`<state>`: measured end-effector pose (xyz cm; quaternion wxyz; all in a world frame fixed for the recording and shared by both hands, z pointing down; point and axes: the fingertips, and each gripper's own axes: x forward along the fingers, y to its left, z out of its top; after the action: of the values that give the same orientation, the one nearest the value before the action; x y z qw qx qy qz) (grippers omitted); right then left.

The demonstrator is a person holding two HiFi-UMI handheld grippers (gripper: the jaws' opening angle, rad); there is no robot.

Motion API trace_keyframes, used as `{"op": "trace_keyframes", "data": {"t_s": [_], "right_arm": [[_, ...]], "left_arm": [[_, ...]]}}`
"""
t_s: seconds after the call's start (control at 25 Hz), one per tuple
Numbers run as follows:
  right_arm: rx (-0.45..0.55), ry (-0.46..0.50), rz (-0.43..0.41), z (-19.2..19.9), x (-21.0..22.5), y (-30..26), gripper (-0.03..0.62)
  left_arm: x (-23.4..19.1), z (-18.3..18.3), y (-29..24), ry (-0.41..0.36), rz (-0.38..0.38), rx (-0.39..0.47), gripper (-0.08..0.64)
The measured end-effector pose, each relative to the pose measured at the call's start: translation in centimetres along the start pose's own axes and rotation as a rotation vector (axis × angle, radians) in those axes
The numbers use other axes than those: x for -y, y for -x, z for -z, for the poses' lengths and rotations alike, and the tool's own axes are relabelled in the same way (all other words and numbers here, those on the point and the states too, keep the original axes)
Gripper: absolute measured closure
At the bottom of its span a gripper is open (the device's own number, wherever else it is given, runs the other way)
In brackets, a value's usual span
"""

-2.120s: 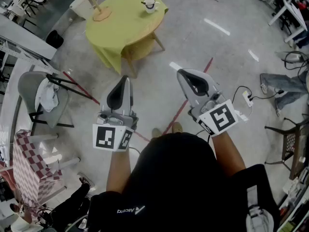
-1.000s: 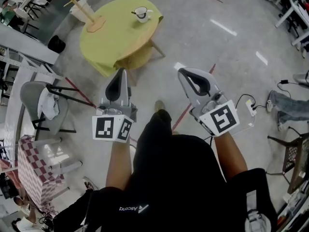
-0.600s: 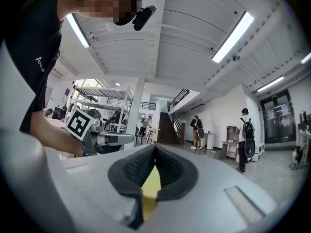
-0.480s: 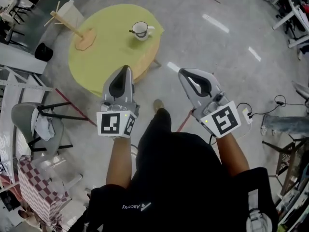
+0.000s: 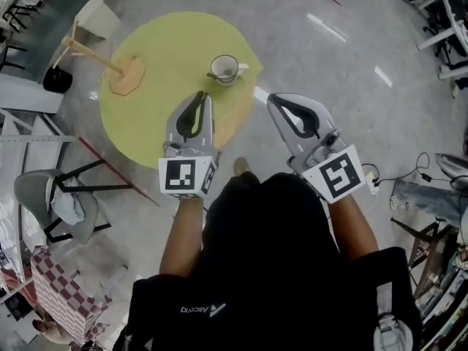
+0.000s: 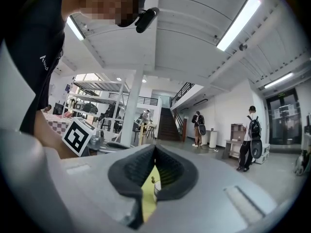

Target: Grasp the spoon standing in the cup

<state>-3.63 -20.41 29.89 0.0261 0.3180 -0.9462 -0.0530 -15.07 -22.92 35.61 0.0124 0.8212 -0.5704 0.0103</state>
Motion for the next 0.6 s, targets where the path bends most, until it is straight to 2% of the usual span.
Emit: {"op": "trace_keyframes", "data": {"t_s": [0.04, 0.12, 0.2, 0.32, 0.6], "right_arm": [[-0.001, -0.002, -0.003, 0.1, 0.5, -0.6, 0.589], [-0.003, -0.007, -0.010, 0.4, 1.6, -1.6, 0.589], [-0.006, -0.013, -0.023, 0.7, 2.5, -2.3, 0.589], [-0.007, -0.020, -0.053, 1.2, 3.7, -3.0, 0.589], [-0.003, -0.047, -0.149, 3.1, 7.5, -5.6, 0.589]], "left_arm": [[-0.3, 0.5, -0.7, 0.006, -0.002, -0.014, 0.537], [-0.7, 1.5, -2.1, 0.025, -0.011, -0.045, 0.455], [-0.8, 2.6, -3.5, 0.048, -0.032, -0.078, 0.409], [-0.8, 4.1, -5.3, 0.077, -0.083, -0.129, 0.364], [-3.4, 8.8, -9.3, 0.168, -0.291, -0.237, 0.330]]}}
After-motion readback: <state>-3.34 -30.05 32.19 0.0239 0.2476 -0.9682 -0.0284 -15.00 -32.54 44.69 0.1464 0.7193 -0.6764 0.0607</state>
